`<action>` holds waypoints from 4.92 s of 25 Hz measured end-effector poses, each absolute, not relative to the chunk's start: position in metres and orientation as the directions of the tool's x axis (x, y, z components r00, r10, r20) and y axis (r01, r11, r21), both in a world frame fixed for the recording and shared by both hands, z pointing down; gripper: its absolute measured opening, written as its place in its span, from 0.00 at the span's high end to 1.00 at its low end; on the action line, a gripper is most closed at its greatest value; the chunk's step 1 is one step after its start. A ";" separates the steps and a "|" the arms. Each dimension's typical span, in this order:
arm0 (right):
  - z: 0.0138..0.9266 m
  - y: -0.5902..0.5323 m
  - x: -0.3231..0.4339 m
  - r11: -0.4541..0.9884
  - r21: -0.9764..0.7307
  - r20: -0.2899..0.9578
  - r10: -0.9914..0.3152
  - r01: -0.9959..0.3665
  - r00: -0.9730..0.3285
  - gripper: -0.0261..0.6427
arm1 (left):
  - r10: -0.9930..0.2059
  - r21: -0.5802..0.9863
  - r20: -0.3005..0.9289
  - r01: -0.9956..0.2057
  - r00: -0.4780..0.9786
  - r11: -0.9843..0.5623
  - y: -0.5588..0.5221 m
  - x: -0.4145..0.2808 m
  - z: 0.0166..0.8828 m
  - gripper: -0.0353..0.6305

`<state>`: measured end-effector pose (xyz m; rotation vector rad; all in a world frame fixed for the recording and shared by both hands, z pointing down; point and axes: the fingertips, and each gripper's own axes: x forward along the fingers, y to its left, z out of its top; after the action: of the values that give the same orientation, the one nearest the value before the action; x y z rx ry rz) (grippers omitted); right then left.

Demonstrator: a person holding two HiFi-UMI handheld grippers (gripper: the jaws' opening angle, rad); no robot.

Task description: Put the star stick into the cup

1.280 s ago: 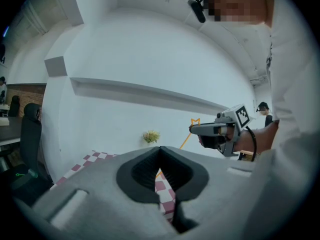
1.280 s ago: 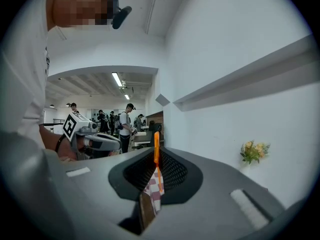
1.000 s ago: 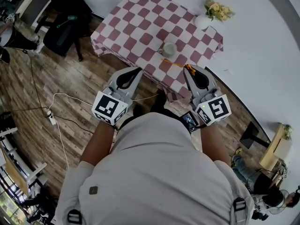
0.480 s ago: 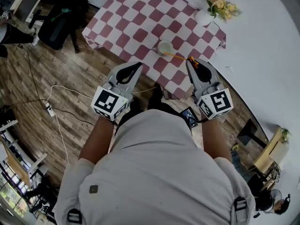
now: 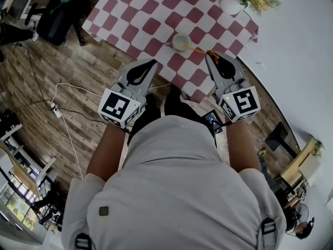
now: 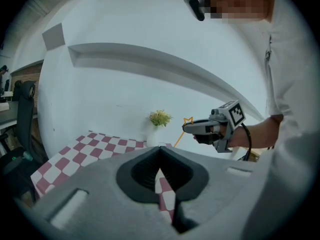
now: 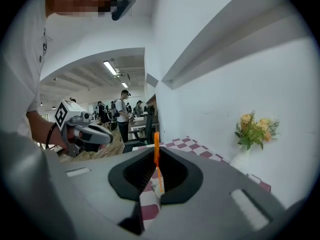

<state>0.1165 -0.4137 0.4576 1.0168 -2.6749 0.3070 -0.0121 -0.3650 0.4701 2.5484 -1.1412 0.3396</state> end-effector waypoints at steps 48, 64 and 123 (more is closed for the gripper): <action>0.533 -0.410 0.100 0.735 -0.058 0.476 -0.574 -0.676 -0.666 0.78 | -0.684 0.235 0.379 -0.780 0.624 -0.580 -0.331 -0.017 0.485 0.94; 0.466 -0.335 0.088 0.653 -0.020 0.378 -0.696 -0.757 -0.610 0.79 | -0.661 0.168 0.297 -0.719 0.689 -0.674 -0.266 -0.042 0.434 0.94; 0.352 -0.141 0.062 0.594 0.064 0.154 -0.800 -0.802 -0.581 0.95 | -0.660 0.052 0.104 -0.667 0.744 -0.743 -0.157 -0.078 0.347 0.94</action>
<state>0.0618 -0.1414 0.3521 1.3442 -2.6535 0.0181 -0.0777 -0.1572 0.3465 2.8533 -1.0877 0.1212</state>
